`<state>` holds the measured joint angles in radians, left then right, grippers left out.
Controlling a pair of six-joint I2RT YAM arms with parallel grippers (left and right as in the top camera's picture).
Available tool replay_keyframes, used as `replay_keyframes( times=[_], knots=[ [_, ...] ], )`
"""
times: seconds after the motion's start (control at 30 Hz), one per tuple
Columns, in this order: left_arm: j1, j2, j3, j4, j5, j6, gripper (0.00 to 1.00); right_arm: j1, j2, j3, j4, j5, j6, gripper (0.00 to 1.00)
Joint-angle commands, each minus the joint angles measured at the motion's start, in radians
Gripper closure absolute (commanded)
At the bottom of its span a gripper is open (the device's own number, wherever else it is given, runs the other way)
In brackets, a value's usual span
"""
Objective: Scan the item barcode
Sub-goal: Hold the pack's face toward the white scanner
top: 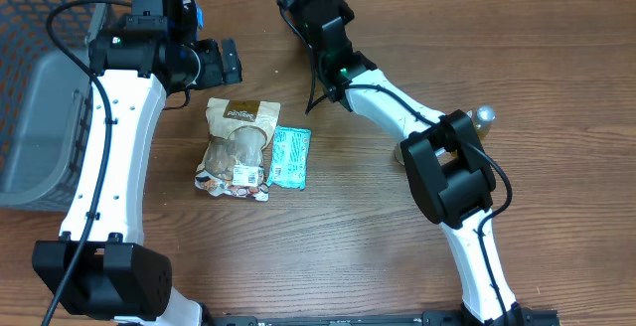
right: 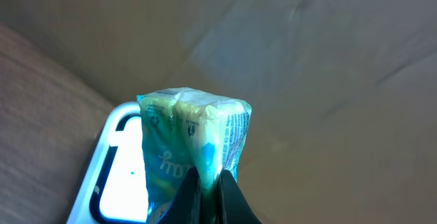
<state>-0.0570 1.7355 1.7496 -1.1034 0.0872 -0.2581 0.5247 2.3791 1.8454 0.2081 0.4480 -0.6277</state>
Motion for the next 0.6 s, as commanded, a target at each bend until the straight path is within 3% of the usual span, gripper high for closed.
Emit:
replay_keyframes(
  times=[0.0,0.33,0.57],
  knots=[
    [0.003,0.002,0.014,0.0,0.01,0.011,0.0,-0.021,0.021,0.007,-0.001,-0.009,0.105,0.96],
    [0.003,0.002,0.014,0.0,0.01,0.011,0.0,-0.028,0.007,0.007,0.017,0.003,0.108,0.9],
    [0.003,0.002,0.014,0.0,0.01,0.011,0.0,0.009,-0.13,0.007,-0.064,0.138,0.108,0.92]
  ],
)
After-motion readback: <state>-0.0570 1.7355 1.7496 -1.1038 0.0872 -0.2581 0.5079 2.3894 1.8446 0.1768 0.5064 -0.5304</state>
